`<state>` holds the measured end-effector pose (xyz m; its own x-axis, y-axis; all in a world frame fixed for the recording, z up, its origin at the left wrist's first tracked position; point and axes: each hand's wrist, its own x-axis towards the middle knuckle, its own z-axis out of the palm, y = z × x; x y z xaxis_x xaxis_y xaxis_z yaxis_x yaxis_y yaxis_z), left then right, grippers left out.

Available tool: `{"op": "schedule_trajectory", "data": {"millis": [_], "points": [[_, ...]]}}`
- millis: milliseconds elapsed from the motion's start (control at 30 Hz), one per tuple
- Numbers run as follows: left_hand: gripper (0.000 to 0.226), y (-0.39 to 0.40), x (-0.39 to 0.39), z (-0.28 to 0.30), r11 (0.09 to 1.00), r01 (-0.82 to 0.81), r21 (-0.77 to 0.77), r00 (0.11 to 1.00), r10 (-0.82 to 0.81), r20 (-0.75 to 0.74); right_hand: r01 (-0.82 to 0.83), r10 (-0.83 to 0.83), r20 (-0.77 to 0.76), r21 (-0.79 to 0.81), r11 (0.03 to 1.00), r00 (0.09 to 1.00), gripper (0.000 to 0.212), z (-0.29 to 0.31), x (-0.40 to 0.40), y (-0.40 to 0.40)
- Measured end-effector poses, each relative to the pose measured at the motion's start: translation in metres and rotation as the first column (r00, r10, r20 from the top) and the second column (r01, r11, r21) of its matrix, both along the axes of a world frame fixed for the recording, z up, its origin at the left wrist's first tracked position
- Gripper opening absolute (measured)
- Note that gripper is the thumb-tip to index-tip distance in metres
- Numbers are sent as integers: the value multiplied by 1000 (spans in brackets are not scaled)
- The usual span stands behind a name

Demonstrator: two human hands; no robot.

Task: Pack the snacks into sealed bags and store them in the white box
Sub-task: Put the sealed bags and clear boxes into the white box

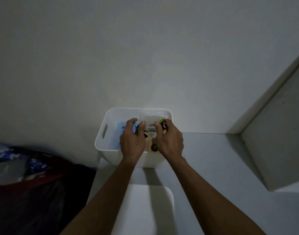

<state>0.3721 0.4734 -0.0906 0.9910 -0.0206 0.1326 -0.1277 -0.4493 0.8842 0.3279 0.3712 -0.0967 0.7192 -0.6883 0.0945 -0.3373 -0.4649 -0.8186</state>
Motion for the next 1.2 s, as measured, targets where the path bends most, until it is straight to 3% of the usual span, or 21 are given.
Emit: {"op": "schedule_trajectory", "data": {"millis": [267, 467, 567, 733, 867, 1000, 1067, 1200], "points": [[44, -17, 57, -36, 947, 259, 191, 944, -207, -256, -5, -6, -197, -52, 999, 980, 33, -43, 53, -11], [65, -14, 62, -48, 912, 370, 177, 861, -265, -435, -44, 5, -331, -111, 993, 944, 43, -53, 45, -12], [66, -14, 60, -45, 919, 341, 197, 885, -244, -396, -48, -10, -335, -164, 985, 942, 46, -45, 35, -10], [51, -10, 37, -21, 967, 202, 157, 963, -167, -212, -48, 5, -203, -206, 977, 979, 37, -16, -2, -22], [33, -16, -8, -3, 998, 62, -8, 998, -62, 19, 55, -67, -74, -151, 987, 995, 39, -5, -64, -58], [22, -31, -73, -13, 989, 105, -105, 981, -86, 174, 179, -182, -43, -81, 981, 982, 37, -22, -151, -102], [25, -41, -106, -37, 984, 160, -76, 974, -144, 176, 229, -231, -51, -53, 972, 972, 39, -44, -195, -119], [42, -63, -165, -92, 955, 280, 95, 960, -278, -27, 231, -235, -168, -41, 972, 957, 47, -103, -263, -125]]}}
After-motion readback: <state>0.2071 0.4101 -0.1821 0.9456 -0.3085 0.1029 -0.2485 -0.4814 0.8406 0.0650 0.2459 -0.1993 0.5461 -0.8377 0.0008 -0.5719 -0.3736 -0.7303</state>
